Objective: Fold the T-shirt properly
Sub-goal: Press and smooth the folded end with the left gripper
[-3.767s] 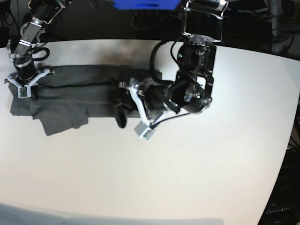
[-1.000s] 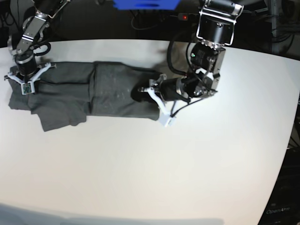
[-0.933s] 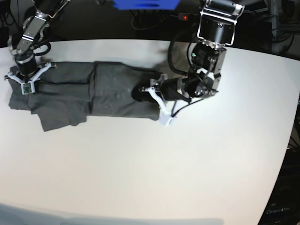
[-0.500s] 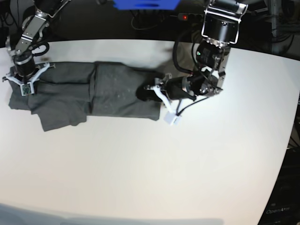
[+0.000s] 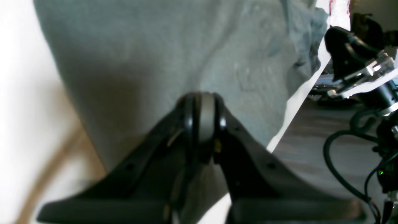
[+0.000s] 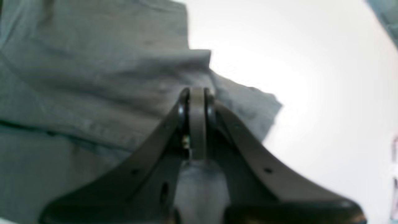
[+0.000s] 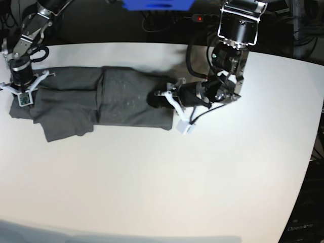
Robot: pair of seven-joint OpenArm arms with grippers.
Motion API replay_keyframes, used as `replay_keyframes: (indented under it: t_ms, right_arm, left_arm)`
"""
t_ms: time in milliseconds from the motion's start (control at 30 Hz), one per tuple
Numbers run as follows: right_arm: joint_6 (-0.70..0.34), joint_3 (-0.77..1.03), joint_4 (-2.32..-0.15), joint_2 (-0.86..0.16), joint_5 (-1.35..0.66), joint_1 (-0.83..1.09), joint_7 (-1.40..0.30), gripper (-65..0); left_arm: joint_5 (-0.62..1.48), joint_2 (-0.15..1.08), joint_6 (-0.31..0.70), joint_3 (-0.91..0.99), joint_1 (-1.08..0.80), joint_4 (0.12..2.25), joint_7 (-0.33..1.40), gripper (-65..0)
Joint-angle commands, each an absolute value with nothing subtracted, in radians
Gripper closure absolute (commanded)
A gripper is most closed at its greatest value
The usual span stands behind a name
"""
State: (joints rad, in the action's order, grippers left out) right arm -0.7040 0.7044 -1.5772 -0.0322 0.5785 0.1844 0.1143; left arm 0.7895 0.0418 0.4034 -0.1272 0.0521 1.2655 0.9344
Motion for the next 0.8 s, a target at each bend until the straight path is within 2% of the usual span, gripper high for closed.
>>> replay_keyframes:
  t_ms: [0, 167, 400, 500, 667, 767]
  right_arm:
    - [-0.698, 0.707, -1.612, -0.044, 0.562, 0.188, 0.137, -1.6]
    - [-0.698, 0.711, -1.675, -0.041, 0.562, 0.199, 0.136, -1.7]
    - [-0.698, 0.713, -1.730, -0.024, 0.558, 0.229, 0.136, -12.2]
    - [-0.698, 0.713, -1.732, -0.022, 0.558, 0.240, 0.136, -13.1]
    - [-0.698, 0.713, -1.733, -0.021, 0.558, 0.240, 0.136, -13.1]
    - [-0.698, 0.713, -1.736, -0.021, 0.558, 0.242, 0.136, -12.2]
  left_arm:
    - [0.811, 0.036, 0.414, -0.127, 0.073, 1.291, 0.923, -2.5]
    - [0.812, 0.035, 0.414, -0.127, 0.071, 1.297, 0.923, -2.5]
    - [0.891, 0.042, 0.414, -0.125, 0.071, 1.328, 0.967, -2.5]
    - [0.949, 0.067, 0.412, -0.125, 0.053, 1.419, 0.980, -2.4]
    - [1.030, 0.093, 0.278, -0.131, 0.042, 1.517, 0.980, -2.4]
    - [1.032, 0.090, 0.263, -0.134, 0.050, 1.515, 0.975, -2.4]
